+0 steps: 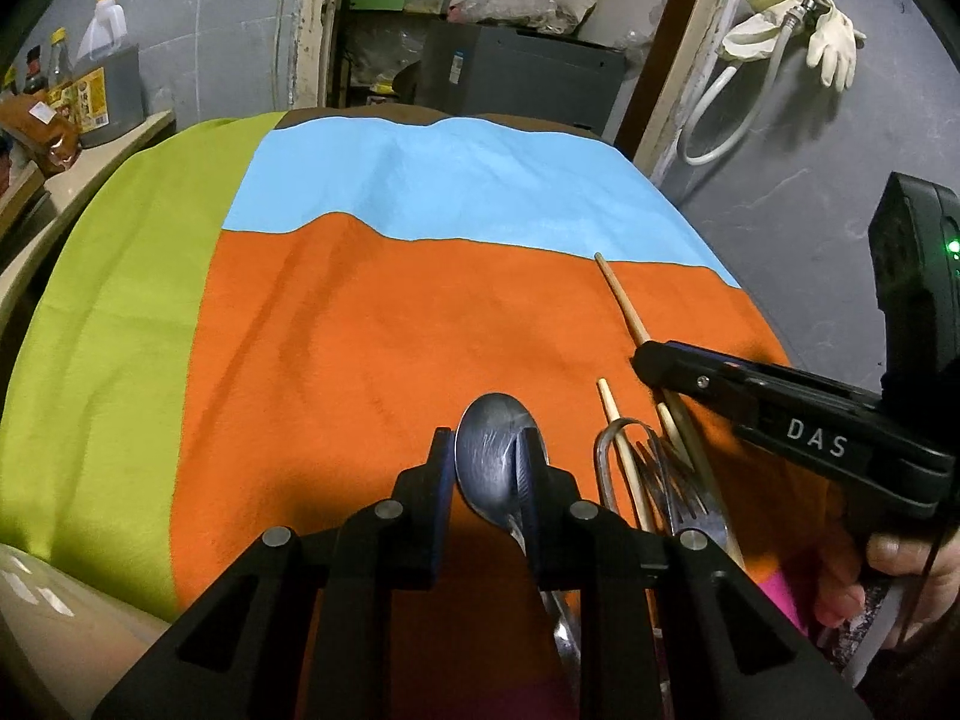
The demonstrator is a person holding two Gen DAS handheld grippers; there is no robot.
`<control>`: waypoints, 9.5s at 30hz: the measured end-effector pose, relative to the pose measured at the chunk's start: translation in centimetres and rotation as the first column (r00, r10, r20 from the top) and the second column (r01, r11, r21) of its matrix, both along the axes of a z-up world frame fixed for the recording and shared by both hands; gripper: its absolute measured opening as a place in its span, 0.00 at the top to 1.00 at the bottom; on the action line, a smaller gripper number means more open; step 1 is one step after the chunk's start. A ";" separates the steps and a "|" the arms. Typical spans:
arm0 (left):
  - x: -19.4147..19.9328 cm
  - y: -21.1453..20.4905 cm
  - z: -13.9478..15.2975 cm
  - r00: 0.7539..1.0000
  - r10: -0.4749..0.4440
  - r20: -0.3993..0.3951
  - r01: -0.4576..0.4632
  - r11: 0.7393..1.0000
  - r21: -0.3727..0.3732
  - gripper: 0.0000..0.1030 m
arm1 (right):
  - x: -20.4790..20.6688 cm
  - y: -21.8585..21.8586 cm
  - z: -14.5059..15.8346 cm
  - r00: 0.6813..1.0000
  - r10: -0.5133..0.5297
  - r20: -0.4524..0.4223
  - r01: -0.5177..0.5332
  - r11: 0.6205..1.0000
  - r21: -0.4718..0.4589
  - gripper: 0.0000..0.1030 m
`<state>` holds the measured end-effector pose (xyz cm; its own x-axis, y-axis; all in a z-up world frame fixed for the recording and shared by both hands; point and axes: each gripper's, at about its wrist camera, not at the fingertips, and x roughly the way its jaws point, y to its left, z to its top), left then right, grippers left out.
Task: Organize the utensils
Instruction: 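Grasp a metal spoon with the left tool while the right tool grasps a chopstick, then lift the spoon and chopstick and carry both toward the white caddy, then lower the spoon and chopstick into the caddy and open both tools, then move both tools back over the peeler, forks and chopsticks on the cloth, then grasp the metal peeler with the left tool while the right tool grasps a chopstick, then lift the peeler and chopstick and carry both toward the white caddy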
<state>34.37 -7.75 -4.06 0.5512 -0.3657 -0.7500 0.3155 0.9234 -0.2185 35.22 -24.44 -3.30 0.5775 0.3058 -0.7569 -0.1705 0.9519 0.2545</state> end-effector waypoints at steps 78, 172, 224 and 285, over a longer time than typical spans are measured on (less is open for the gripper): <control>-14.7 22.5 15.9 0.465 0.416 0.781 -0.566 0.818 -0.099 1.00 | -13.1 18.9 17.3 0.584 0.030 0.811 -0.278 0.946 0.165 0.95; -16.4 5.4 9.6 0.838 0.088 0.539 -0.049 0.995 -0.086 0.06 | -18.8 0.9 10.1 0.744 0.005 0.668 0.063 0.995 -0.077 0.00; -5.6 -1.4 0.6 0.979 -0.173 -0.109 0.162 0.982 -0.100 0.85 | -10.4 -0.8 1.5 0.986 0.096 0.137 -0.087 0.994 -0.066 0.57; -12.3 1.3 7.4 0.955 -0.017 0.295 0.045 0.995 -0.089 0.95 | -13.8 1.1 4.9 0.942 0.010 0.335 -0.084 0.975 0.205 0.97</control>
